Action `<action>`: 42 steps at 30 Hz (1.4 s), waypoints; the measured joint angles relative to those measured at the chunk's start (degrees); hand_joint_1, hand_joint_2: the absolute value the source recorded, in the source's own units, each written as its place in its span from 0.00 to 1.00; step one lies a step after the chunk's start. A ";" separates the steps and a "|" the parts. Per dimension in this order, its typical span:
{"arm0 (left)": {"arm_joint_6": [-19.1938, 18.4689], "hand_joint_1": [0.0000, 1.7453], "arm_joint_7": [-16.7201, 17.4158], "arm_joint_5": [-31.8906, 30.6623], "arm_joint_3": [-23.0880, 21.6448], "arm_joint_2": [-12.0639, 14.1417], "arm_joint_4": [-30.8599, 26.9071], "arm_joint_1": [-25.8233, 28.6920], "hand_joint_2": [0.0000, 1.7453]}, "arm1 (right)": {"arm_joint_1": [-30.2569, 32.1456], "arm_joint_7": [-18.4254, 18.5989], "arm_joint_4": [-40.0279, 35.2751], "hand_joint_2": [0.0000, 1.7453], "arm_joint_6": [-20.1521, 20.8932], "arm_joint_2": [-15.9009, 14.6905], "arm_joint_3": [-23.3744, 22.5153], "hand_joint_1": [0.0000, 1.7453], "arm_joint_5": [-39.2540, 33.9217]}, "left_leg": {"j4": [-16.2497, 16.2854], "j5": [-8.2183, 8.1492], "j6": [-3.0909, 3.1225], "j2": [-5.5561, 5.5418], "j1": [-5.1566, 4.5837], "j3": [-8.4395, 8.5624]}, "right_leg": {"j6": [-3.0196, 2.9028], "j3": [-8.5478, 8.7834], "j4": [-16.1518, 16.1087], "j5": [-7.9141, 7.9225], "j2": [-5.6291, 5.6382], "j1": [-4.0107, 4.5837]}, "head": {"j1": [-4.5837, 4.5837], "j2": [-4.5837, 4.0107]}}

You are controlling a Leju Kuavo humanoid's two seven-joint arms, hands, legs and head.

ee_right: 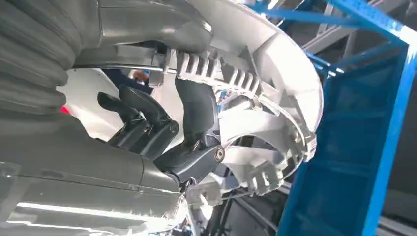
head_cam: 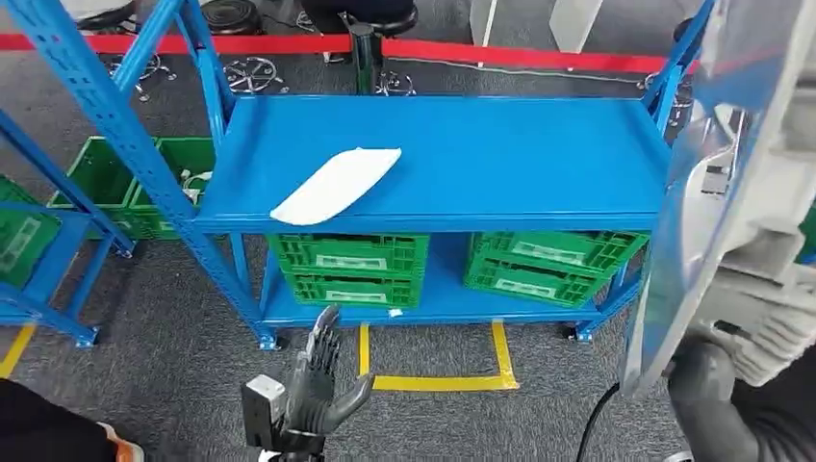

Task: Take the parts from the cabinet and place them on the table.

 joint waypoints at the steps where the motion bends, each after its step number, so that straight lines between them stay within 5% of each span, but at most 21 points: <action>1: 0.06 0.00 0.00 0.02 0.00 0.02 0.04 0.00 1.00 | -0.01 0.00 0.00 1.00 0.00 0.00 0.15 1.00 -0.11 | 0.07 0.68 0.04 0.04 -0.09 -0.93 | 0.04 0.03 3.29 -1.26 0.01 0.01 | 0.02 0.00; 3: 0.11 0.00 0.00 0.09 0.00 0.02 0.26 0.00 1.00 | -0.07 -0.02 0.00 1.00 0.00 0.04 0.37 1.00 -0.28 | 0.16 2.02 0.00 0.11 -0.32 -2.72 | -0.22 1.66 4.48 1.42 0.05 0.03 | 0.00 0.00; 5: 0.13 0.00 0.00 0.11 0.00 0.00 0.31 0.00 1.00 | -0.13 -0.09 0.00 1.00 0.00 0.09 0.50 1.00 -0.44 | 0.16 3.31 -0.19 0.16 -0.57 -4.28 | -1.01 7.10 -2.31 5.48 0.16 0.14 | 0.02 0.00; 7: 0.33 0.00 0.00 0.11 0.00 -0.09 0.28 -0.04 1.00 | -0.34 -0.22 -0.02 1.00 0.00 0.13 0.50 1.00 -0.50 | 0.30 4.22 -0.60 0.25 -0.98 -5.05 | -2.19 14.19 -12.28 4.65 0.53 0.87 | -0.02 0.00; 8: 0.46 0.00 0.00 0.13 0.00 -0.09 0.31 -0.05 1.00 | -0.38 -0.37 0.00 1.00 0.00 0.15 0.50 1.00 -0.50 | 0.29 4.97 -0.98 0.44 -0.90 -5.35 | -2.45 15.52 -15.64 3.49 0.51 0.74 | -0.04 0.00; 11: 0.96 0.00 0.00 0.63 0.00 0.02 0.31 -0.03 1.00 | -0.29 -0.44 0.02 1.00 0.00 0.26 0.57 1.00 -0.70 | -0.37 7.04 -2.12 0.70 -0.95 -6.49 | -2.94 14.02 -16.40 4.88 0.43 1.01 | -0.04 0.00; 13: 1.09 0.00 0.00 0.72 -0.02 0.22 0.31 -0.01 1.00 | -0.18 -0.50 0.04 1.00 0.02 0.28 0.59 1.00 -0.74 | 2.32 1.74 -2.72 0.45 -0.61 -7.64 | -3.64 13.11 -16.63 6.08 -0.01 0.64 | -0.42 0.00; 16: 1.14 0.00 0.00 0.79 -0.02 0.22 0.39 -0.01 1.00 | -0.18 -0.59 0.04 1.00 0.02 0.35 0.66 1.00 -0.72 | 14.83 -6.42 -3.31 0.11 -0.33 -10.48 | -4.05 10.37 -15.25 7.18 -0.28 0.79 | -0.61 0.00; 18: 1.16 0.00 0.00 0.90 -0.02 0.24 0.50 0.04 1.00 | -0.18 -0.61 0.04 1.00 0.02 0.39 0.66 1.00 -0.72 | 17.12 -4.32 -3.28 0.10 -0.34 -9.34 | -4.07 8.30 -14.01 7.72 -0.41 0.92 | -0.70 0.00; 20: 1.18 0.00 0.00 0.94 -0.02 0.22 0.61 0.02 1.00 | -0.19 -0.61 0.02 1.00 0.02 0.42 0.66 1.00 -0.72 | 11.69 -0.44 -2.64 0.08 -0.53 -4.33 | -3.96 6.44 -12.82 8.17 -0.39 1.10 | -0.76 0.00; 22: 1.22 0.00 0.00 0.94 -0.02 0.24 0.61 -0.04 1.00 | -0.15 -0.63 0.02 1.00 0.02 0.50 0.63 1.00 -0.70 | 3.32 -1.39 -1.18 -0.16 -1.06 1.83 | -3.71 5.38 -12.04 8.54 -0.36 1.28 | -0.83 0.00; 23: 1.22 0.00 0.00 0.96 -0.02 0.22 0.59 -0.03 1.00 | -0.17 -0.63 0.02 1.00 0.02 0.52 0.63 1.00 -0.72 | 0.55 -1.94 -1.12 0.04 -1.07 2.90 | -3.40 5.16 -11.73 8.95 -0.42 1.21 | -0.61 0.00; 26: 1.22 0.00 0.00 0.96 -0.02 0.20 0.61 0.12 1.00 | -0.06 -0.66 0.02 1.00 0.02 0.57 0.63 1.00 -0.76 | -0.01 -0.25 -0.57 -0.21 -1.43 2.24 | -2.42 4.72 -12.39 10.51 -0.47 0.84 | -1.01 0.00; 28: 1.22 0.00 0.00 0.96 -0.02 0.09 0.61 -0.09 1.00 | -0.11 -0.66 0.02 1.00 0.02 0.59 0.57 1.00 -0.74 | -2.44 -0.07 -0.24 -0.18 -0.64 2.46 | -1.46 3.59 -10.90 6.75 0.08 0.73 | -1.00 0.00; 31: 1.22 0.00 0.00 1.01 -0.02 0.04 0.68 -0.05 1.00 | 0.00 -0.66 0.02 1.00 0.02 0.63 0.61 1.00 -0.85 | -2.25 1.35 -0.05 0.10 -0.45 0.50 | -0.12 1.59 0.60 -1.42 0.21 -0.22 | -0.66 0.00; 32: 1.22 0.00 0.00 1.07 -0.02 0.04 0.77 -0.05 1.00 | 0.03 -0.66 0.04 1.00 0.02 0.63 0.63 1.00 -0.85 | -2.13 1.75 -0.21 0.24 -0.35 -0.05 | 0.20 1.71 3.00 -1.48 0.20 -0.54 | -0.59 0.00; 34: 1.22 0.00 0.00 1.11 -0.02 0.04 0.76 -0.05 1.00 | 0.02 -0.66 0.04 1.00 0.02 0.68 0.63 1.00 -0.85 | -1.56 2.43 -0.89 0.47 0.14 -1.47 | 0.91 4.05 1.57 2.41 0.19 -1.14 | -0.57 0.00; 36: 1.24 0.00 0.00 1.14 -0.02 0.04 0.76 -0.06 1.00 | 0.02 -0.66 0.04 1.00 0.02 0.77 0.61 1.00 -0.83 | -0.39 2.82 -1.58 0.63 0.83 -2.90 | 2.02 9.79 -7.38 6.32 0.21 -1.91 | -0.52 0.00; 37: 1.29 0.00 0.00 1.16 -0.02 0.07 0.76 -0.08 1.00 | 0.07 -0.81 0.04 1.00 0.02 0.81 0.61 1.00 -0.76 | 0.09 2.94 -2.05 0.70 0.55 -3.66 | 3.00 12.12 -11.67 4.89 0.66 -2.09 | -0.18 0.00; 38: 1.38 0.00 0.00 1.22 -0.04 0.04 0.74 -0.08 1.00 | 0.21 -0.98 0.00 1.00 0.02 0.83 0.59 1.00 -0.65 | 0.51 3.28 -2.48 0.80 0.54 -4.12 | 2.13 13.23 -13.82 4.51 1.26 -1.77 | 0.31 0.00; 42: 2.03 0.00 0.00 1.31 -0.04 0.20 0.79 -0.07 1.00 | 0.80 -1.33 0.11 1.00 0.02 0.87 0.57 1.00 -0.85 | 0.76 4.48 -4.19 1.00 0.77 -5.79 | -0.71 11.11 -13.49 5.39 0.70 -1.68 | -0.06 0.00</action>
